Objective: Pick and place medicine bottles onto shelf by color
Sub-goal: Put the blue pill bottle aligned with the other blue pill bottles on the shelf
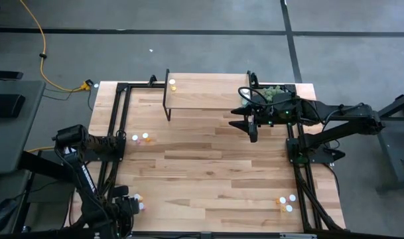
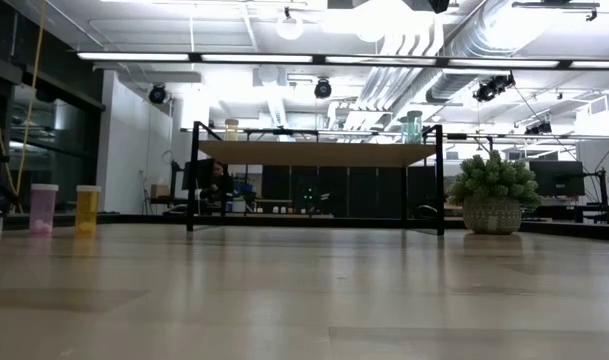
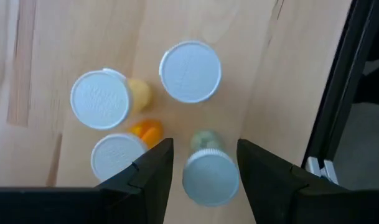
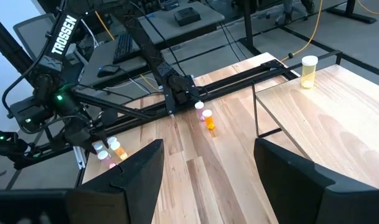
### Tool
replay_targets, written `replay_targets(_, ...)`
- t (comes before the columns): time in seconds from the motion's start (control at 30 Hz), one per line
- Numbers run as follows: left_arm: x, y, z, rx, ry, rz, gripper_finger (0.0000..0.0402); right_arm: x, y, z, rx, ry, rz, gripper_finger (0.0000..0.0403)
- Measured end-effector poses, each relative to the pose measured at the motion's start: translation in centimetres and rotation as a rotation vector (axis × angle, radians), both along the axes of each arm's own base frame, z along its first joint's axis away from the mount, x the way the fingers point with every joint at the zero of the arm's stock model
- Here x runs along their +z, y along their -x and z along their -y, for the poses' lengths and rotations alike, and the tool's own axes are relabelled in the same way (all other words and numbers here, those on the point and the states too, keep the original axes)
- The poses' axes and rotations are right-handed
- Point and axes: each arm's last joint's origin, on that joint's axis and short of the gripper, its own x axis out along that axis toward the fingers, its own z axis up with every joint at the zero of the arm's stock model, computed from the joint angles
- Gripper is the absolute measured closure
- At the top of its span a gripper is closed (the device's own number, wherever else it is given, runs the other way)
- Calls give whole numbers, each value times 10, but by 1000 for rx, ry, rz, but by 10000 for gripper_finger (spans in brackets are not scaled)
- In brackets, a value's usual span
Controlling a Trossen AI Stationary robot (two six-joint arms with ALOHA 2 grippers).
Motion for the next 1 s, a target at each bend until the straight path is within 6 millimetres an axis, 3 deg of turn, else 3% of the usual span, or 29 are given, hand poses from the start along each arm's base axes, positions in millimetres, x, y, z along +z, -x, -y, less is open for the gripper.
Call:
replay_targets(0.67, 0, 6, 3, -22, -7, 15, 235, 0, 0, 0, -5, -18, 1, 162)
replay_targets(1.0, 0, 6, 3, -22, 0, 3, 277, 0, 0, 0, -5, -18, 1, 162)
